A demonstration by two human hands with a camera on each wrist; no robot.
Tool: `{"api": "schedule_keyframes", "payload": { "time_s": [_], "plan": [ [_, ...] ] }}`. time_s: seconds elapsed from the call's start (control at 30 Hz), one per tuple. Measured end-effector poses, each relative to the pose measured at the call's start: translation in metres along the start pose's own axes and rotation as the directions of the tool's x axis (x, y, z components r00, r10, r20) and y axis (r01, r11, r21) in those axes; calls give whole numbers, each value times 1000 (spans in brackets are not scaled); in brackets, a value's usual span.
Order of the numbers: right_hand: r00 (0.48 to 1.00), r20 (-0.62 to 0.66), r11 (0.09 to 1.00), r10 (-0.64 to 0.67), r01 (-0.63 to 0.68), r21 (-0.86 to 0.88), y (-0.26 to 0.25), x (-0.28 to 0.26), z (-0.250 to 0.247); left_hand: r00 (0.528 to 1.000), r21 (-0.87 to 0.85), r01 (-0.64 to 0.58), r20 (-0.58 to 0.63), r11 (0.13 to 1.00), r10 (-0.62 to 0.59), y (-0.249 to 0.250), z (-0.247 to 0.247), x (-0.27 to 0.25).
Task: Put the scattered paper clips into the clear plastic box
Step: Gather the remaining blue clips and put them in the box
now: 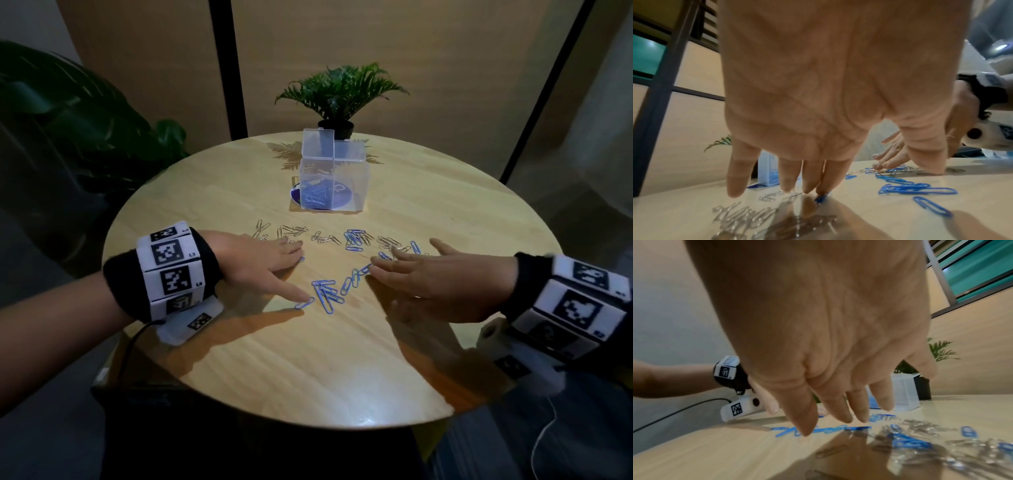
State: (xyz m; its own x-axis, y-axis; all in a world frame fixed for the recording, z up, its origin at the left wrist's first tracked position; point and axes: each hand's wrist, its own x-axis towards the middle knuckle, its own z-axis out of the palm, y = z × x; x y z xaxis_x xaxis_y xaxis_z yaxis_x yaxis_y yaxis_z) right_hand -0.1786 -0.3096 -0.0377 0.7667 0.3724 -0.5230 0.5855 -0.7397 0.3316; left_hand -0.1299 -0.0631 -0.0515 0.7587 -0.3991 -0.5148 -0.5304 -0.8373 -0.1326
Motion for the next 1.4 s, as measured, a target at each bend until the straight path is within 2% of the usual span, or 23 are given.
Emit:
{"api": "schedule_keyframes", "payload": {
  "time_s": [0.2,0.3,0.37,0.43,0.53,0.63,0.77,0.97,1.1,1.2,1.3,1.33,1.4],
  "plan": [
    [986,-90,989,-143,147,33,-25,15,-17,998,-236,-59,-37,970,52,-8,-1,-1],
    [980,-156,991,-126,132,28,-29,24,-22,997,-304,-59,-74,951,38,-10,0,-10],
    [967,-229,992,-114,121,18,-29,34,-25,997,-262,-43,-73,964,24,-10,-1,-14],
    [954,-273,990,-124,138,35,-29,45,-29,1000,-208,-21,-24,978,17,-8,1,-17],
    [961,-236,987,-147,158,29,-27,58,-36,999,-146,-7,35,989,12,-5,11,-19],
    [960,-230,987,-158,157,-23,-28,65,-38,999,-87,-8,30,996,10,-4,15,-19],
    [934,-315,984,-171,180,-2,-23,70,-36,999,-42,11,47,999,-9,-2,15,-21],
    [938,-301,984,-174,179,-12,-20,78,-40,1000,47,-6,21,999,5,4,26,-24],
    [932,-326,988,-157,145,-61,-22,84,-45,1000,60,-10,17,998,9,5,29,-23],
    [930,-328,985,-165,173,-5,-18,86,-49,1000,32,-18,13,999,18,2,24,-28],
    [923,-334,967,-191,234,95,-13,87,-48,995,1,-42,-90,999,42,-7,20,-31],
    [911,-361,955,-200,263,134,-12,86,-47,985,-34,-48,-170,998,41,-10,19,-29],
    [869,-458,936,-189,300,183,-11,87,-45,929,-122,-52,-369,991,4,-15,18,-20]
  ]
}}
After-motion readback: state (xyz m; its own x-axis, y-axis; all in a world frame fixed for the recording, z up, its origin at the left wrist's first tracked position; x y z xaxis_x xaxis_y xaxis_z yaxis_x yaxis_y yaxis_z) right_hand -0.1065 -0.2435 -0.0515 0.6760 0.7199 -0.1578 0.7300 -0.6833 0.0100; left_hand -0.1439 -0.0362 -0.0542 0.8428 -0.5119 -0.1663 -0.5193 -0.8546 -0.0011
